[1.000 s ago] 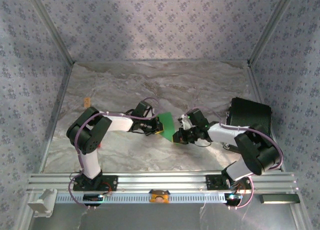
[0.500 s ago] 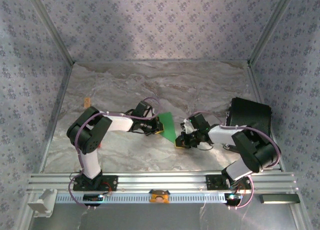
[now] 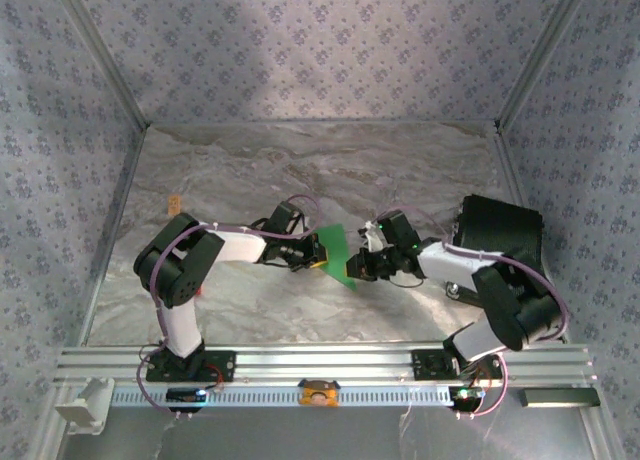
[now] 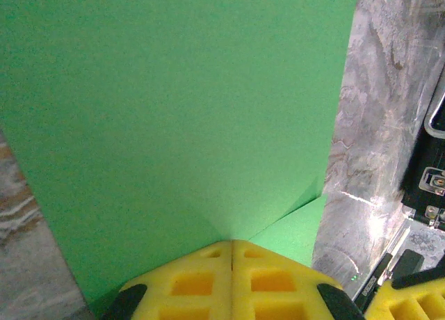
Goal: Fold a paper plane with a square sheet of paper (pick it up from the middle)
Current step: Third fold the triangle at the center of the table.
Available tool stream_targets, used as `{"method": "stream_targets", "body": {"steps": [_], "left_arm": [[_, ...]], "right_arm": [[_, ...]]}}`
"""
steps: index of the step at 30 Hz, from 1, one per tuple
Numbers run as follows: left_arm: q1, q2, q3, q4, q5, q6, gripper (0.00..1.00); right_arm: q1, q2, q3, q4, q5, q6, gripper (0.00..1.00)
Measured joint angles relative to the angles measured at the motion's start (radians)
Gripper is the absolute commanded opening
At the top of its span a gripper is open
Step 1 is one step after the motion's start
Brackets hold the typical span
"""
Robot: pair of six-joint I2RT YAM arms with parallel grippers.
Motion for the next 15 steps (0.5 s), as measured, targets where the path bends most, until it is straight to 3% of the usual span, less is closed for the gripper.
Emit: {"method": "stream_targets", "body": {"steps": [6,15], "left_arm": [[0.000,0.000,0.000,0.000,0.001,0.000,0.00],[0.000,0.000,0.000,0.000,0.004,0.005,0.00]], "right_arm": [[0.000,0.080,-0.051,0.031,-0.009,-0.001,0.08],[-0.002,-0.026,-0.168,0.088,-0.003,0.037,0.07]]}}
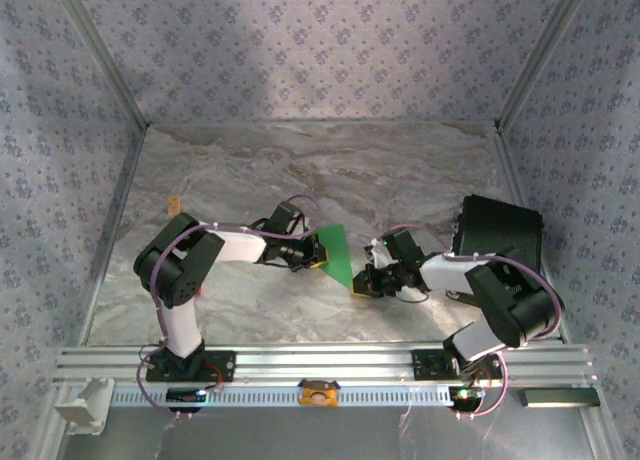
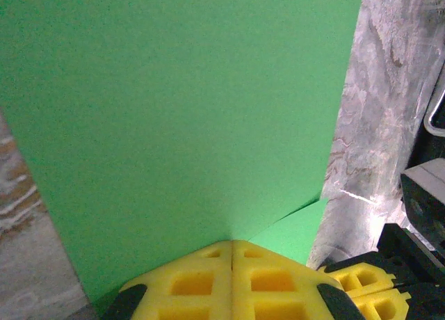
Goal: Fold a paper plane with a square sheet of paper (pick it up from the middle)
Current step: Third fold the triangle at the center of the table.
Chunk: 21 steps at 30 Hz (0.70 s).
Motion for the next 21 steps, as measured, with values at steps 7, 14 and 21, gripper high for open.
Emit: {"method": "stream_targets", "body": {"steps": [7,14,21], "left_arm": [[0.000,0.000,0.001,-0.002,0.000,0.003,0.00],[0.000,0.001,0.003,-0.004,0.003,0.011,0.00],[0.000,0.002,0.015,-0.026,0.007,0.010,0.00]], "right_arm": [[0.000,-0.076,0.061,-0.106,0.025,-0.003,0.07],[0.016,0.051,0.173,-0.079,0.026,-0.006,0.07],[0.031,0.117,0.151,-0.071,0.048,-0.005,0.00]]}}
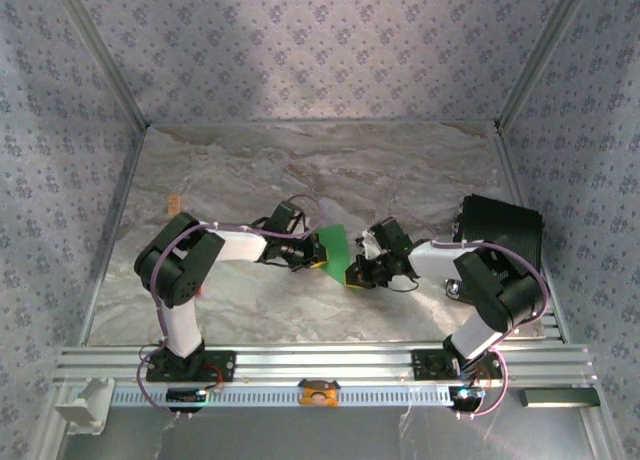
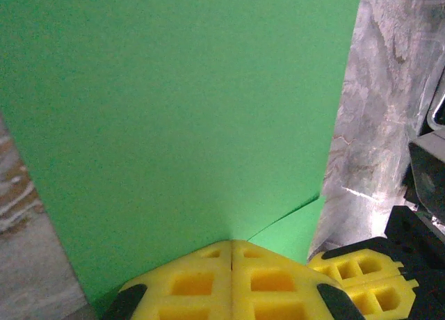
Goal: Fold a paper plane with a square sheet of paper (pick it up from the middle)
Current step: Third fold the triangle at the center of the table.
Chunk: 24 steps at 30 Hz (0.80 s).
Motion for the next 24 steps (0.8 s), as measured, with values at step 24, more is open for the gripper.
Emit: {"method": "stream_targets", "body": {"steps": [24], "left_arm": [[-0.026,-0.043,-0.075,0.057,-0.007,-0.052,0.00]], "right_arm": [[0.005,0.001,-0.033,0.098,0.004,0.082,0.00]]}}
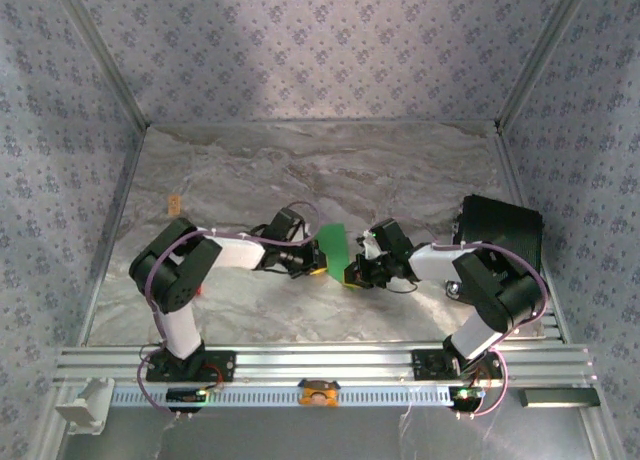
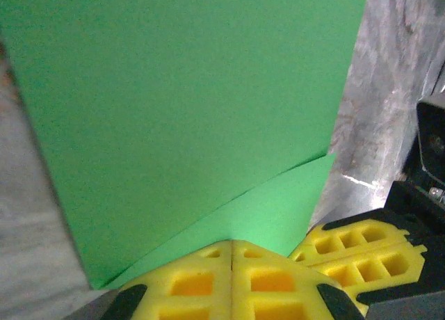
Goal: Fold a paper plane with a square sheet of paper (pick it up from the middle)
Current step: Third fold the triangle at the center of the table.
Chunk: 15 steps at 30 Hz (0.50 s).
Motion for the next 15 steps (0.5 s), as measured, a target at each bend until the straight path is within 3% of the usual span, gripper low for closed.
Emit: {"method": "stream_targets", "body": {"steps": [15], "left_arm": [[0.121,-0.010,-0.036,0.032,0.036,0.047,0.00]], "right_arm": [[0.000,0.002,-0.010,0.028,-0.001,0.008,0.00]]}}
